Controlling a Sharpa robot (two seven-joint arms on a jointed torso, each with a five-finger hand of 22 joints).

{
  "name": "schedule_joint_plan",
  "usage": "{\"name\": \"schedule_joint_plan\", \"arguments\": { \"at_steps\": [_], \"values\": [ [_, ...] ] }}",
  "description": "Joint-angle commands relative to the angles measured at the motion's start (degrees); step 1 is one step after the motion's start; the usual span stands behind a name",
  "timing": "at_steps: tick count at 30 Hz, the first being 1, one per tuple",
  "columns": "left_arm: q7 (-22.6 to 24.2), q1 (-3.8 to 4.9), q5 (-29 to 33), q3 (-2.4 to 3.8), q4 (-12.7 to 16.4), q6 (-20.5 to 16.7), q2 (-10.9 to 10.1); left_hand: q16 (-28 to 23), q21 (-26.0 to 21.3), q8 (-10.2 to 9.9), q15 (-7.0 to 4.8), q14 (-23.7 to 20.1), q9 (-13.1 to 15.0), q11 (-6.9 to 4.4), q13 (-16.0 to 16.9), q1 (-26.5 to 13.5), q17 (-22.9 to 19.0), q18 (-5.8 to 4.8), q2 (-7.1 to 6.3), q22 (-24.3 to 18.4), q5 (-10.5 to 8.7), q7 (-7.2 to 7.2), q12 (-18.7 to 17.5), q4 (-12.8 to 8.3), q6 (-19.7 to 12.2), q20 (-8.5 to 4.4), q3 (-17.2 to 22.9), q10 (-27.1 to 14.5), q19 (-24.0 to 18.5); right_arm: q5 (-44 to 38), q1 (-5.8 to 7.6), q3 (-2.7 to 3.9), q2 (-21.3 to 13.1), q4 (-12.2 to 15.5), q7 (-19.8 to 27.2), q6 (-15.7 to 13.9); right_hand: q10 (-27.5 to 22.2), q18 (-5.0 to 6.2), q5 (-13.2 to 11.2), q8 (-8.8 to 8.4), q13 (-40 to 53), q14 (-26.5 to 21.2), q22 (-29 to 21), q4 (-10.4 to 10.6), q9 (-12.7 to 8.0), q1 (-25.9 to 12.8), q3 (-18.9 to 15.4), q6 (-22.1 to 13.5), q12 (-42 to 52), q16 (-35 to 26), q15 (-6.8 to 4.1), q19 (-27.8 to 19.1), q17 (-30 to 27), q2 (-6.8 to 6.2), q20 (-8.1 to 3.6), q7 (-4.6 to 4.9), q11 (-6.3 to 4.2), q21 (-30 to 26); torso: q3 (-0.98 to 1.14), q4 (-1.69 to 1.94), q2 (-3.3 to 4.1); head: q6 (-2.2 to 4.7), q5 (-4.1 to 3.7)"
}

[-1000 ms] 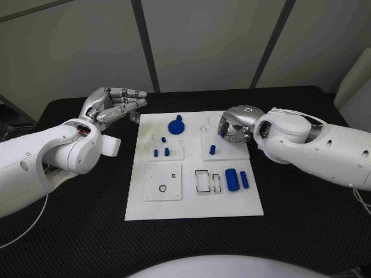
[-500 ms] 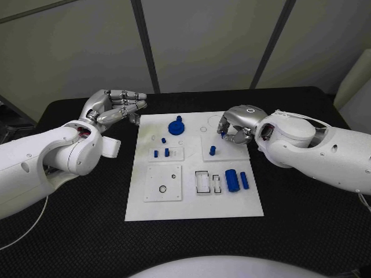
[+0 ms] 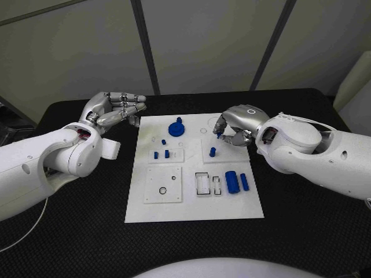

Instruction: Assemble the parts on the task board

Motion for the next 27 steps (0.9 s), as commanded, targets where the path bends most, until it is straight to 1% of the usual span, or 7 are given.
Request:
{"name": "schedule_joint_plan", "arguments": {
  "at_steps": [1,4,11,15,19,23,27],
  "values": [
    [0.5,0.03,0.2,0.04,-0.1,0.5,0.2,-0.3,-0.4,-0.2,0.09,-0.4,-0.1,0.2,0.1,-0.2,-0.1,-1.04,0.35,-0.1,-0.21,0.3,0.1,-0.4,-0.1,0.06,0.0,-0.4,-0.4,0.0,0.11,0.08,0.1,1.8,0.1,-2.9,0.4,-0.64,-0.4,-0.07,-0.1,2.6,0.2,-0.1,0.1,-0.5,0.3,0.3,0.1,0.2,-0.44,0.3,0.1,-0.06,0.06,-0.03,-0.03,0.3,0.0,0.08,0.0,0.12,0.47],
    [0.5,0.02,0.2,0.04,-0.3,0.5,0.3,-0.3,-0.4,-0.2,0.09,-0.4,-0.1,0.2,0.1,-0.2,-0.1,-1.04,0.35,-0.1,-0.21,0.3,0.1,-0.4,-0.1,0.06,0.0,-0.4,-0.4,0.6,0.11,0.12,0.7,3.0,0.5,-3.4,0.4,-0.65,-0.4,-0.07,-0.1,2.6,0.2,-0.1,0.1,-0.5,0.3,0.3,0.1,0.3,-0.44,0.4,0.1,-0.07,0.06,-0.03,-0.03,0.3,-0.01,0.11,0.02,0.15,0.79],
    [0.5,0.02,0.2,0.04,-0.6,0.7,0.8,-0.3,-0.4,-0.2,0.09,-0.4,-0.1,0.2,0.1,-0.2,-0.1,-1.04,0.35,-0.1,-0.21,0.3,0.1,-0.4,-0.1,0.06,0.0,-0.4,-0.4,2.7,0.06,0.11,3.6,5.1,1.6,-3.7,0.3,-0.65,-0.2,-0.13,-0.1,2.6,0.3,-0.2,0.1,-0.5,0.5,0.3,0.0,0.3,-0.46,0.4,0.1,-0.12,0.02,-0.04,-0.04,0.4,-0.13,0.16,0.01,-0.09,3.17],
    [0.5,0.02,0.2,0.04,-0.8,0.7,1.1,-0.3,-0.4,-0.2,0.09,-0.4,-0.1,0.2,0.1,-0.2,-0.1,-1.04,0.35,-0.1,-0.21,0.3,0.1,-0.4,-0.1,0.06,0.0,-0.4,-0.4,3.7,-0.17,0.05,5.5,5.2,2.2,-3.5,0.3,-0.64,-0.2,-0.15,-0.1,2.6,0.2,-0.2,0.0,-0.5,0.5,0.3,0.0,0.2,-0.46,0.4,0.0,-0.12,0.02,-0.03,-0.04,0.4,-0.16,0.2,0.02,-0.31,3.97],
    [0.4,0.03,0.2,0.04,-0.9,0.7,1.4,-0.3,-0.4,-0.2,0.09,-0.4,-0.1,0.2,0.1,-0.2,-0.1,-1.04,0.35,-0.1,-0.21,0.3,0.1,-0.4,-0.1,0.06,0.0,-0.4,-0.4,4.1,-1.82,-0.02,6.9,4.7,2.6,-3.0,0.3,-0.65,-0.1,-0.16,-0.1,2.6,0.3,-0.2,0.0,-0.6,0.5,0.3,0.0,0.2,-0.46,0.4,0.0,-0.12,0.01,-0.02,-0.03,0.4,-0.33,0.11,-0.06,-0.42,4.9],
    [0.4,0.04,0.2,0.05,-1.1,0.8,1.7,-0.3,-0.4,-0.2,0.09,-0.4,-0.1,0.2,0.1,-0.2,-0.1,-1.04,0.35,-0.1,-0.21,0.3,0.1,-0.4,-0.1,0.06,0.0,-0.4,-0.4,4.0,-3.73,-0.05,8.1,4.2,3.0,-2.6,0.3,-0.64,0.0,-0.19,-0.2,2.6,0.2,-0.3,0.0,-0.6,0.6,0.3,-0.1,0.2,-0.46,0.3,0.0,-0.13,0.0,0.0,-0.01,0.4,-0.2,0.18,0.04,-0.71,5.84],
    [0.4,0.04,0.2,0.05,-1.4,0.8,2.1,-0.3,-0.4,-0.2,0.09,-0.4,-0.1,0.2,0.1,-0.2,-0.1,-1.04,0.35,-0.1,-0.21,0.3,0.1,-0.4,-0.1,0.06,0.0,-0.4,-0.4,4.0,-5.2,-0.24,9.5,3.4,3.4,-2.1,0.3,-0.64,0.0,-0.2,-0.2,2.6,0.2,-0.3,0.0,-0.6,0.6,0.3,-0.1,0.2,-0.46,0.3,0.0,-0.13,0.0,0.0,-0.01,0.4,-0.21,0.08,0.05,-0.95,6.59]
  ]
}}
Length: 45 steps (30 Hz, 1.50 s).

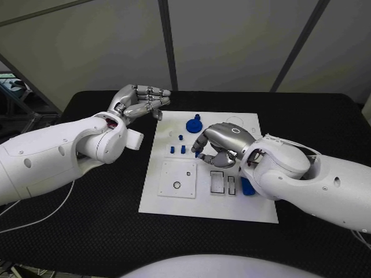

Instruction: Assemble the parts on the task board

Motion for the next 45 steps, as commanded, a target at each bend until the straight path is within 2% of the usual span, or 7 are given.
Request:
{"name": "schedule_joint_plan", "arguments": {
  "at_steps": [1,3,8,12,20,30,45],
  "values": [
    [0.4,0.08,0.2,0.05,-0.2,0.6,0.3,-0.3,-0.4,-0.3,0.11,-0.5,-0.1,0.24,0.1,-0.2,-0.1,-1.04,0.36,-0.1,-0.21,0.34,0.1,-0.5,-0.1,0.07,0.0,-0.4,-0.4,0.5,-0.63,-0.12,1.0,-0.5,1.3,0.5,0.3,-0.62,0.0,-0.21,-0.1,2.8,-0.1,0.0,0.1,-0.6,0.3,0.3,-0.1,0.2,-0.25,0.3,-0.1,-0.13,-0.01,0.03,-0.02,0.0,0.02,-0.08,0.08,-0.26,0.69],
    [0.4,0.08,0.2,0.05,-0.3,0.7,0.5,-0.4,-0.5,-0.3,0.14,-0.5,-0.1,0.28,0.1,-0.2,-0.2,-1.04,0.38,-0.1,-0.22,0.37,0.1,-0.5,-0.2,0.08,0.0,-0.5,-0.4,0.5,-1.01,-0.27,1.5,-0.9,1.4,0.8,0.3,-0.62,0.0,-0.21,-0.1,2.8,-0.1,0.0,0.1,-0.6,0.3,0.3,-0.1,0.2,-0.25,0.3,-0.1,-0.13,-0.01,0.03,-0.02,0.0,0.02,-0.04,0.09,-0.35,0.85],
    [0.4,0.09,0.2,0.05,-0.5,0.8,0.8,-0.4,-0.5,-0.3,0.14,-0.5,-0.1,0.28,0.1,-0.2,-0.2,-1.04,0.38,-0.1,-0.22,0.37,0.1,-0.5,-0.2,0.08,0.0,-0.5,-0.4,0.4,-1.54,-1.37,2.5,-1.6,1.6,1.4,0.3,-0.63,0.1,-0.22,-0.1,2.8,-0.1,0.0,0.1,-0.7,0.3,0.3,-0.1,0.2,-0.25,0.3,-0.1,-0.13,-0.01,0.03,-0.01,0.0,0.06,-0.08,0.06,-0.71,1.57],
    [0.3,0.09,0.2,0.05,-0.5,0.8,1.0,-0.4,-0.5,-0.3,0.14,-0.5,-0.1,0.28,0.1,-0.2,-0.2,-1.04,0.38,-0.1,-0.22,0.37,0.1,-0.5,-0.2,0.08,0.0,-0.5,-0.4,0.4,-1.84,-1.72,3.1,-2.2,1.6,1.6,0.3,-0.62,0.1,-0.24,-0.1,2.8,-0.1,0.0,0.1,-0.7,0.4,0.3,-0.1,0.2,-0.24,0.3,-0.1,-0.12,-0.01,0.06,0.0,0.0,0.07,-0.03,0.1,-1.01,1.97],
    [0.3,0.09,0.2,0.05,-0.7,0.9,1.1,-0.4,-0.5,-0.3,0.14,-0.5,-0.1,0.28,0.1,-0.2,-0.2,-1.04,0.38,-0.1,-0.22,0.37,0.1,-0.5,-0.2,0.08,0.0,-0.5,-0.4,0.4,-2.28,-1.92,3.6,-2.9,1.8,2.1,0.3,-0.62,0.1,-0.26,-0.1,2.8,-0.1,0.0,0.1,-0.8,0.4,0.2,-0.1,0.2,-0.23,0.3,-0.1,-0.12,-0.02,0.07,0.02,0.0,0.06,-0.07,0.06,-1.48,2.54],
    [0.3,0.09,0.2,0.05,-0.8,1.1,1.3,-0.4,-0.5,-0.3,0.17,-0.5,-0.1,0.31,0.1,-0.3,-0.2,-1.05,0.4,-0.2,-0.23,0.39,0.1,-0.6,-0.2,0.1,0.0,-0.6,-0.4,0.3,-2.61,-1.97,4.0,-3.3,1.9,2.5,0.3,-0.62,0.1,-0.26,-0.1,2.8,-0.1,0.0,0.1,-0.8,0.4,0.2,-0.1,0.2,-0.23,0.3,-0.1,-0.12,-0.02,0.07,0.02,0.0,0.08,-0.08,0.06,-1.96,2.86],
    [0.1,0.09,0.2,0.05,-0.9,1.4,1.4,-0.4,-0.5,-0.3,0.17,-0.5,-0.1,0.31,0.1,-0.3,-0.2,-1.05,0.4,-0.2,-0.23,0.39,0.1,-0.6,-0.2,0.1,0.0,-0.6,-0.4,-0.1,-2.68,-2.03,4.7,-4.4,1.7,3.7,0.2,-0.6,0.2,-0.33,-0.2,2.8,-0.2,0.0,0.0,-1.1,0.4,0.2,-0.2,0.2,-0.2,0.2,-0.2,-0.13,-0.01,0.11,0.06,0.0,0.07,-0.06,0.04,-2.3,3.09]
  ]
}}
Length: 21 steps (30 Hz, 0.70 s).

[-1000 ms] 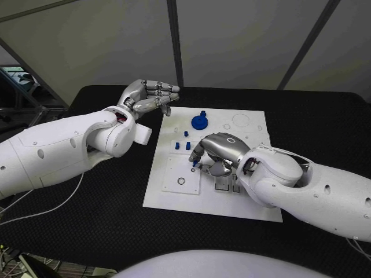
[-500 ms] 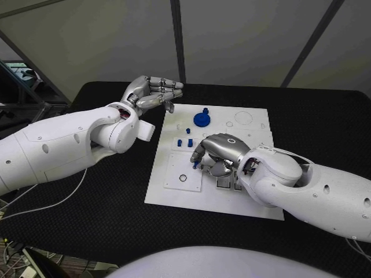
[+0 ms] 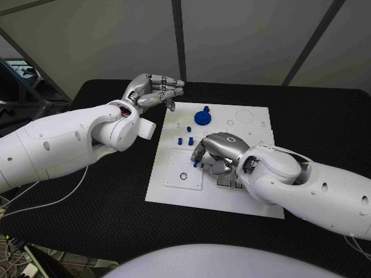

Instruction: Assemble the parts on the task board

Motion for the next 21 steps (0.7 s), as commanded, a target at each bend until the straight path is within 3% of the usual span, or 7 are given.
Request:
{"name": "schedule_joint_plan", "arguments": {
  "at_steps": [1,9,17,21],
  "values": [
    [0.2,0.08,0.2,0.04,0.0,0.8,0.1,-0.4,-0.3,-0.3,-0.02,-0.3,-0.1,-0.02,0.1,-0.3,-0.1,-1.04,0.4,-0.1,-0.23,0.4,0.1,-0.2,-0.2,0.1,0.0,-0.3,-0.4,-0.4,0.03,-0.04,0.2,-0.1,0.3,1.5,0.2,-0.6,0.2,-0.33,-0.1,2.8,0.0,0.0,0.1,-0.6,0.4,0.2,-0.2,0.2,-0.2,0.2,-0.1,-0.15,-0.01,0.12,0.06,0.0,-0.01,0.01,0.0,-0.07,0.04],
    [0.1,0.08,0.2,0.04,-0.1,0.9,0.1,-0.4,-0.3,-0.3,-0.02,-0.3,-0.1,-0.02,0.1,-0.3,-0.1,-1.04,0.4,-0.1,-0.23,0.4,0.1,-0.2,-0.2,0.1,0.0,-0.3,-0.4,-0.6,0.02,-1.03,0.3,-0.2,0.0,3.0,0.2,-0.58,0.3,-0.38,-0.1,2.8,-0.1,0.0,0.0,-0.8,0.4,0.2,-0.3,0.2,-0.18,0.2,-0.1,-0.22,0.0,0.14,0.09,-0.1,-0.02,-0.04,0.03,-0.17,0.14],
    [-0.5,0.08,0.2,0.03,-0.2,1.0,0.2,-0.4,-0.3,-0.3,0.02,-0.4,-0.1,0.03,0.1,-0.4,-0.1,-1.05,0.48,-0.1,-0.23,0.44,0.1,-0.2,-0.3,0.12,0.0,-0.4,-0.4,-0.7,0.02,-1.29,0.3,-0.4,0.2,3.4,-0.1,-0.56,0.3,-0.63,-0.3,2.8,-0.3,-0.1,0.0,-1.6,0.3,-0.1,-0.6,0.2,-0.09,0.0,-0.2,-0.54,0.07,0.2,0.17,-0.2,0.01,-0.03,-0.02,-0.23,0.12],
    [-0.8,0.08,0.2,0.03,-0.3,1.1,0.1,-0.4,-0.3,-0.3,0.02,-0.4,-0.1,0.04,0.1,-0.4,-0.1,-1.05,0.49,-0.1,-0.23,0.45,0.1,-0.2,-0.3,0.13,0.0,-0.4,-0.4,-0.7,0.02,-1.32,0.2,-0.5,0.3,2.1,-3.0,-0.41,0.7,-2.65,-1.1,2.7,-1.3,0.1,-0.7,-3.1,0.2,-3.6,-2.2,0.3,0.79,-0.6,-0.1,-1.51,0.57,1.53,1.34,-0.8,0.02,-0.08,-0.02,-0.23,0.13]
  ]
}}
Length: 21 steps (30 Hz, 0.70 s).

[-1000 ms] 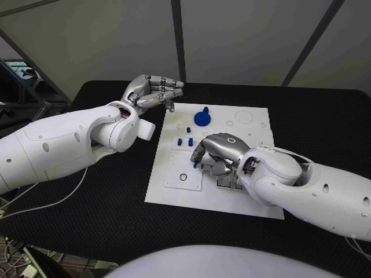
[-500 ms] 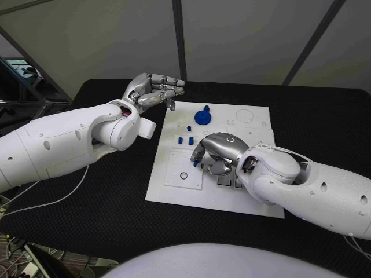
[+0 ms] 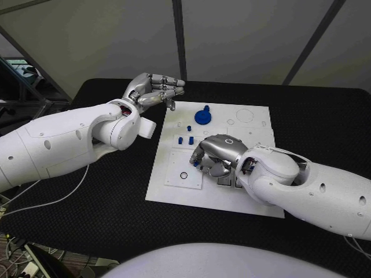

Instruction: Assemble the parts on the task board

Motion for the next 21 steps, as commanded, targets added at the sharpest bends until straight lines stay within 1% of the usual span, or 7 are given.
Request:
{"name": "schedule_joint_plan", "arguments": {
  "at_steps": [1,3,5,12,15,17,21],
  "values": [
    [-0.4,0.08,0.1,0.03,-0.1,0.8,0.1,-0.2,-0.3,-0.3,0.02,-0.4,-0.1,0.04,0.1,-0.2,-0.1,-1.05,0.24,-0.1,-0.23,0.24,0.1,-0.2,-0.1,0.13,0.0,-0.4,-0.4,-0.3,-0.22,-0.33,-0.2,-0.3,0.1,0.6,-3.1,-0.25,0.4,-1.62,-1.0,2.6,-1.5,0.2,-0.6,-1.4,0.2,-3.5,-1.6,0.1,1.14,-1.0,-0.4,-0.74,0.76,0.76,0.94,-1.1,0.02,-0.05,-0.02,0.02,0.0],
    [-0.4,0.08,0.1,0.03,-0.1,0.8,0.1,-0.2,-0.3,-0.3,0.02,-0.4,-0.1,0.04,0.1,-0.2,-0.1,-1.05,0.24,-0.1,-0.23,0.24,0.1,-0.2,-0.1,0.13,0.0,-0.4,-0.4,-0.3,-0.22,-0.34,-0.3,-0.3,0.2,-0.5,-5.1,0.14,0.4,-1.61,-1.5,2.1,-3.2,0.1,-0.7,-1.9,0.0,-5.5,-2.3,-0.8,1.43,-1.9,-1.8,-1.29,1.11,0.66,1.29,-2.2,0.02,-0.05,-0.04,0.06,-0.03],
    [-0.5,0.08,0.1,0.03,-0.1,0.9,0.1,-0.2,-0.3,-0.4,0.04,-0.4,-0.1,0.06,0.1,-0.2,-0.1,-1.05,0.27,-0.1,-0.22,0.26,0.1,-0.3,-0.1,0.14,0.0,-0.5,-0.4,-0.4,-0.22,-0.34,-0.4,-0.1,0.3,-1.6,-6.2,0.45,0.3,-1.5,-1.7,1.7,-4.7,-0.1,-0.6,-2.1,-0.2,-6.2,-2.4,-1.6,1.57,-2.8,-3.1,-1.46,1.32,0.68,1.48,-3.2,0.03,-0.04,-0.03,0.1,-0.07],
    [-0.6,0.07,0.1,0.02,-0.1,1.1,0.0,-0.2,-0.3,-0.4,0.04,-0.4,-0.1,0.06,0.1,-0.2,-0.1,-1.05,0.27,-0.1,-0.22,0.26,0.1,-0.3,-0.1,0.14,0.0,-0.5,-0.4,-1.0,-0.23,-0.32,-1.6,1.3,0.8,-5.0,-6.2,0.51,0.4,-1.25,-1.8,1.6,-5.0,-0.2,-0.4,-2.2,-0.3,-6.2,-1.9,-1.7,1.54,-2.9,-3.4,-1.35,1.39,0.54,1.39,-3.4,0.08,-0.14,0.02,0.28,-0.32],
    [-0.6,0.07,0.1,0.02,-0.1,1.2,-0.1,-0.2,-0.4,-0.4,0.05,-0.4,-0.1,0.08,0.1,-0.2,-0.1,-1.05,0.27,-0.1,-0.23,0.27,0.1,-0.3,-0.1,0.15,0.0,-0.6,-0.4,-1.2,-0.23,-0.31,-2.5,2.4,0.9,-6.3,-6.2,0.52,0.4,-1.19,-1.8,1.6,-5.0,-0.3,-0.4,-2.2,-0.3,-6.1,-1.8,-1.8,1.53,-2.9,-3.4,-1.37,1.39,0.53,1.38,-3.4,0.06,-0.15,-0.03,0.34,-0.47],
    [-0.7,0.07,0.1,0.01,-0.1,1.3,-0.1,-0.2,-0.4,-0.4,0.06,-0.4,-0.1,0.09,0.1,-0.2,-0.1,-1.05,0.27,-0.1,-0.23,0.27,0.1,-0.3,-0.1,0.15,0.0,-0.6,-0.5,-1.4,-0.23,-0.3,-3.2,3.2,0.9,-7.1,-6.2,0.52,0.4,-1.13,-1.8,1.6,-5.0,-0.3,-0.3,-2.2,-0.3,-6.0,-1.8,-1.8,1.52,-2.9,-3.4,-1.39,1.39,0.52,1.37,-3.4,0.02,-0.08,-0.04,0.36,-0.6],
    [-0.7,0.07,0.1,0.01,-0.2,1.4,-0.2,-0.2,-0.4,-0.4,0.06,-0.4,-0.1,0.09,0.1,-0.2,-0.1,-1.05,0.26,-0.1,-0.23,0.28,0.1,-0.3,-0.2,0.15,0.0,-0.6,-0.5,-1.6,-0.21,-0.21,-5.8,5.9,0.7,-8.3,-6.0,0.53,0.5,-0.94,-1.8,1.6,-5.0,-0.3,-0.2,-2.3,-0.4,-5.7,-1.4,-1.7,1.47,-2.9,-3.4,-1.36,1.37,0.45,1.29,-3.4,0.04,-0.02,-0.08,0.42,-0.83]
  ]
}}
